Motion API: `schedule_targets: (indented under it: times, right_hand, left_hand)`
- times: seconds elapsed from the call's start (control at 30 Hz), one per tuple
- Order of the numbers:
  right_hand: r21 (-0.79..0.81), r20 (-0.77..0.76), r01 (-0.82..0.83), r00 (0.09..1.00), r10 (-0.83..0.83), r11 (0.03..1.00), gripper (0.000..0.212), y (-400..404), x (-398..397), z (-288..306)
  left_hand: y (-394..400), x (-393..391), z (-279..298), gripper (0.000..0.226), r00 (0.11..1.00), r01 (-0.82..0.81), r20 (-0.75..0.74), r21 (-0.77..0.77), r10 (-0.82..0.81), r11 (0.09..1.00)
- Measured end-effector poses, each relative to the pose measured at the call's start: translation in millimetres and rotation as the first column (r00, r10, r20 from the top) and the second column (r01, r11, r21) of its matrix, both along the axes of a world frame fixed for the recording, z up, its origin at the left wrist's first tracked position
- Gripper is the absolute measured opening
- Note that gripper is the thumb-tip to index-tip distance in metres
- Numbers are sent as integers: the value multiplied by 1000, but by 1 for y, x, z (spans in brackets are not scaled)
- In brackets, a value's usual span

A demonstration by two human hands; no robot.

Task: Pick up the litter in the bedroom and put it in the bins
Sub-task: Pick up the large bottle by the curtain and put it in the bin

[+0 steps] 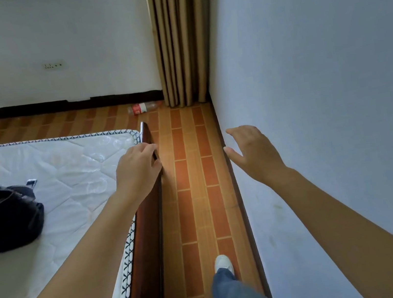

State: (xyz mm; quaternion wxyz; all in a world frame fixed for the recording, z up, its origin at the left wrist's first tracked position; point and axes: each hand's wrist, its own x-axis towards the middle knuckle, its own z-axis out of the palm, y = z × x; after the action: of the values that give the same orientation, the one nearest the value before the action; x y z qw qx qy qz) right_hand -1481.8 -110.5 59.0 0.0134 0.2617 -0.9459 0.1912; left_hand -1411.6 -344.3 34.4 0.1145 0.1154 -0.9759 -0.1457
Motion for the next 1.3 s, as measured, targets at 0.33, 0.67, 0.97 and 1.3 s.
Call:
schedule_targets:
  times: [0.33, 0.67, 0.97, 1.3]
  right_hand:
    - [-30, 34, -47, 998, 48, 998, 43, -56, -188, 3]
    - [8, 19, -106, 994, 106, 994, 44, -126, -332, -12]
    - [-15, 5, -92, 996, 92, 996, 43, -228, -490, -18]
    - [0, 32, -93, 995, 93, 996, 44, -295, -613, -24]
  left_hand:
    - [-35, -171, 2, 27, 997, -61, -42, 31, 62, 998]
    - [-114, -316, -17, 35, 998, -68, -16, -1, 68, 998]
    - [-216, -480, -13, 37, 1000, -17, -8, -35, 16, 999]
    - [-294, -594, -15, 36, 999, -38, 13, -44, 39, 998]
